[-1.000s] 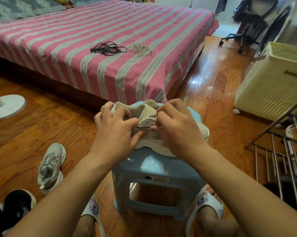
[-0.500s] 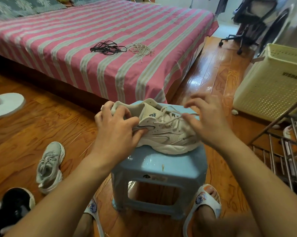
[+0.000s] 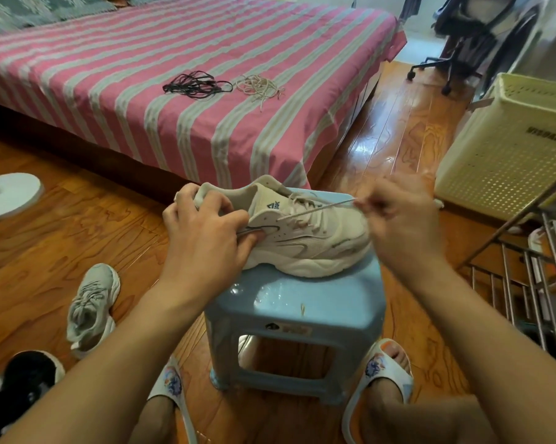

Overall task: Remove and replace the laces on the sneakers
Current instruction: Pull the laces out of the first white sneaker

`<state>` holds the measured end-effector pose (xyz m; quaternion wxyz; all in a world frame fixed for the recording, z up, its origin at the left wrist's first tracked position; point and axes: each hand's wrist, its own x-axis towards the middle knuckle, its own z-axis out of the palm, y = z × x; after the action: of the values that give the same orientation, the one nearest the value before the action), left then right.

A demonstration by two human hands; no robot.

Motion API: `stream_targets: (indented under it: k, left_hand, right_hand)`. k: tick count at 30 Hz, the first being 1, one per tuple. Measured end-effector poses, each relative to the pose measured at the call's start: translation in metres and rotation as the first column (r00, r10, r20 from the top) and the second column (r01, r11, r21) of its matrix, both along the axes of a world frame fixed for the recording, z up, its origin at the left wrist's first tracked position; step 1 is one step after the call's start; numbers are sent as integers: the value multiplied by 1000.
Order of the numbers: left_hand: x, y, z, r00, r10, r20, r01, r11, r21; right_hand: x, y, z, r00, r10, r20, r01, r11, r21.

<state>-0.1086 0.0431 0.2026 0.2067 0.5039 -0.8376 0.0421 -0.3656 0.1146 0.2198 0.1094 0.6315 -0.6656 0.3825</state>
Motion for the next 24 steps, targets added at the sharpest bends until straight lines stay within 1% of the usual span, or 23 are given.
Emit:
stream_targets:
  k: [1,2,3,4,5,6,7,8,9,10,11,12,14,15,16,18,20,21,23,24]
  left_hand:
    - [0,0,0,1000,7,3,-7,1000,-4]
    - [1,-1,0,1000,13,3,-13,1000,-6]
    - [2,-2,-1,1000,24,-12,-24,1000,-6]
    - [4,-4,-1,998,40,-42,-40,999,0]
    - [7,-5,-1,996,53,-76,-52,999,16]
    - [10,-7,-1,994,53,-99,-50,998,30]
    - [12,-8,-1,994,37,-103,-34,999,34]
    - [13,-7,-2,995,10,-97,-8,1000,23]
    - [13,-7,-2,995,-17,-94,18,1000,10]
    - [12,-7,-4,994,-40,-101,40,999,-2]
    - [12,-7,-5,992,-59,-113,58,998,-12]
    - [13,-7,-6,989,-81,-126,79,997,-22]
    - [17,-6,-7,981,-142,-132,139,990,-33]
    - [18,-5,-7,977,-176,-122,171,984,-43]
    - [18,-3,-6,973,-204,-105,197,978,-71]
    - [18,0,-4,967,-242,-74,228,961,-159]
    - [18,2,-5,964,-258,-63,238,944,-230]
    - [19,3,-5,965,-256,-62,233,941,-246]
    - [21,3,-5,970,-236,-64,212,941,-263]
    - [22,3,-5,974,-220,-62,196,944,-267]
  right_hand:
    - [-17,5,1,987,-116,109,114,993,27]
    - [-36,9,-1,946,-251,204,244,968,57]
    - [-53,13,0,874,-400,275,390,916,93]
    - [-70,16,1,792,-528,307,515,847,128]
    - [-80,20,3,751,-581,313,560,812,164]
    - [-86,22,4,781,-548,301,510,837,199]
    - [-82,22,5,846,-446,291,385,890,247]
    - [-70,20,6,910,-314,270,225,922,315]
    - [-51,19,8,956,-178,235,75,918,390]
    - [-34,16,9,980,-63,191,-26,902,432]
    - [-19,12,10,988,20,155,-84,905,418]
    - [-9,7,12,988,57,142,-104,931,351]
    - [1,-4,16,976,85,201,-124,974,190]
    - [4,-10,16,971,109,213,-145,976,161]
    - [9,-15,15,972,131,196,-165,972,169]
    - [19,-23,10,972,190,141,-222,940,260]
    - [27,-26,10,959,241,151,-277,908,314]
    - [30,-25,13,960,238,146,-273,912,308]
    - [35,-18,24,990,139,35,-143,950,277]
    - [39,-11,32,994,110,-4,-104,947,303]
